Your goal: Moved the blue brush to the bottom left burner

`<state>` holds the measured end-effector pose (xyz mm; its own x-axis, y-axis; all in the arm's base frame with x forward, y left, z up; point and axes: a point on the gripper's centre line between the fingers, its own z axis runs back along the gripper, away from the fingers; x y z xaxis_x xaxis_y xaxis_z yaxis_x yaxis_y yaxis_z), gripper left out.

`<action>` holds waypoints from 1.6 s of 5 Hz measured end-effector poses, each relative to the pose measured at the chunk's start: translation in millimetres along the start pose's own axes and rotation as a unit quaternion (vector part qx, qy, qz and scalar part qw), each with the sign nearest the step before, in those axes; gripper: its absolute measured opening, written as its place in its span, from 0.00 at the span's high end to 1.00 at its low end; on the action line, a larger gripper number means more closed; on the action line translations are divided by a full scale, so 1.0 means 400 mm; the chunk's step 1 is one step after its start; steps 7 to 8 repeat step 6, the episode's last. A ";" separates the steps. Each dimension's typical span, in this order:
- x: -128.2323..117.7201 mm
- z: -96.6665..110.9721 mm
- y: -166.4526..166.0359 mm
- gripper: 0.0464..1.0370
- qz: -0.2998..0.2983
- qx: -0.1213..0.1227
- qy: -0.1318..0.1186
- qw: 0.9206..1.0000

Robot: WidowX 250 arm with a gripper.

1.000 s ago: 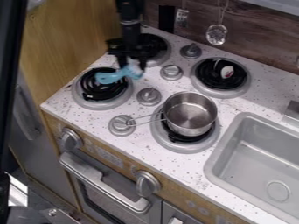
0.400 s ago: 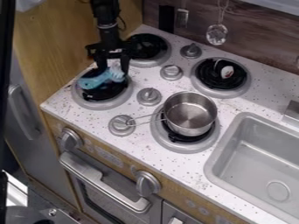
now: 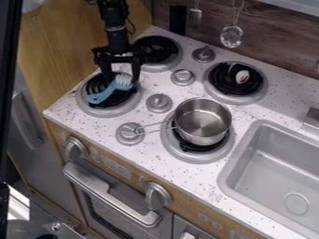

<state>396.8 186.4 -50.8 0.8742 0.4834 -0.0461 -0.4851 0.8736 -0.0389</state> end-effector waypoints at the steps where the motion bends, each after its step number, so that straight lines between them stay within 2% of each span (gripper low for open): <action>1: -0.021 -0.018 -0.026 0.04 -0.019 -0.001 0.003 1.000; 2: -0.055 0.061 -0.093 0.04 -0.060 0.002 -0.025 0.998; 3: -0.110 0.100 -0.147 0.04 -0.106 0.016 -0.055 0.993; 4: -0.172 0.121 -0.196 0.04 -0.165 0.008 -0.103 0.981; 5: -0.199 0.123 -0.217 0.04 -0.200 0.025 -0.108 0.973; 6: -0.211 0.119 -0.232 0.04 -0.197 0.023 -0.100 0.975; 8: -0.211 0.119 -0.232 0.04 -0.197 0.023 -0.100 0.975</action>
